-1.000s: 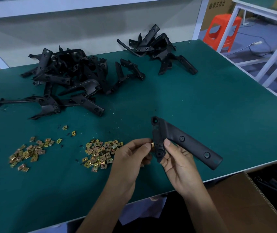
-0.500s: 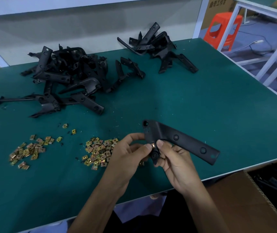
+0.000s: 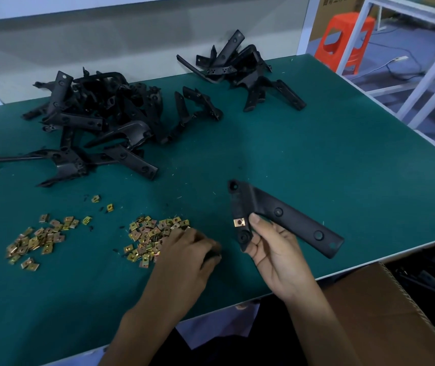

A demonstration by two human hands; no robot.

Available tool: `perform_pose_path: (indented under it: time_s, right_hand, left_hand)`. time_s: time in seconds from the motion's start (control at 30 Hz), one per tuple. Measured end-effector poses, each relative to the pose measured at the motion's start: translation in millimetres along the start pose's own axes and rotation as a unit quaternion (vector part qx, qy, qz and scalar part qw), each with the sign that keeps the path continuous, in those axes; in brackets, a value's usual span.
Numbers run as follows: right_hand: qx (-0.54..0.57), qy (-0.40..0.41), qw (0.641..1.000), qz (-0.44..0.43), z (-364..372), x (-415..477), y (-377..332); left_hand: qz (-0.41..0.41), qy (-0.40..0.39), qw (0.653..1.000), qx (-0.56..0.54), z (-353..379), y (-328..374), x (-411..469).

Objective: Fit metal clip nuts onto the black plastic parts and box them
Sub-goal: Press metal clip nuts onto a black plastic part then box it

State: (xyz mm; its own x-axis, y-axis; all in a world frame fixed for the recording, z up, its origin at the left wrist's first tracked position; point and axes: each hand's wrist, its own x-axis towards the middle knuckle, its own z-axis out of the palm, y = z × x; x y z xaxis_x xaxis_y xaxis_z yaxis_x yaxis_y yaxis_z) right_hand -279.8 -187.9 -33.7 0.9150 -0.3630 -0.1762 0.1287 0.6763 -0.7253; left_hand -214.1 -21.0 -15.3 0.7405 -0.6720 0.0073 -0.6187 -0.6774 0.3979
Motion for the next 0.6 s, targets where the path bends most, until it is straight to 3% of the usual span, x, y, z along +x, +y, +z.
perform_pose_path:
  time_s: [0.13, 0.3, 0.37, 0.47, 0.6]
  right_hand:
    - [0.022, 0.013, 1.000, 0.014, -4, 1, -1]
    - [0.019, 0.007, 1.000, 0.023, -7, 1, 1]
    - [0.011, -0.001, 1.000, 0.028, -7, 1, 0]
    - [0.006, -0.007, 1.000, 0.030, -7, 2, 0]
    - [0.004, -0.001, 0.999, 0.034, -7, 1, 1]
  left_hand:
    - [-0.013, 0.006, 0.999, -0.052, 1, 1, 1]
    - [-0.070, 0.035, 0.962, -0.261, -13, 8, 5]
    - [-0.074, 0.063, 0.936, -0.338, -20, 13, 11]
    - [-0.100, 0.073, 0.867, -0.482, -27, 24, 18]
    - [-0.123, 0.066, 0.814, -0.564, -31, 30, 26]
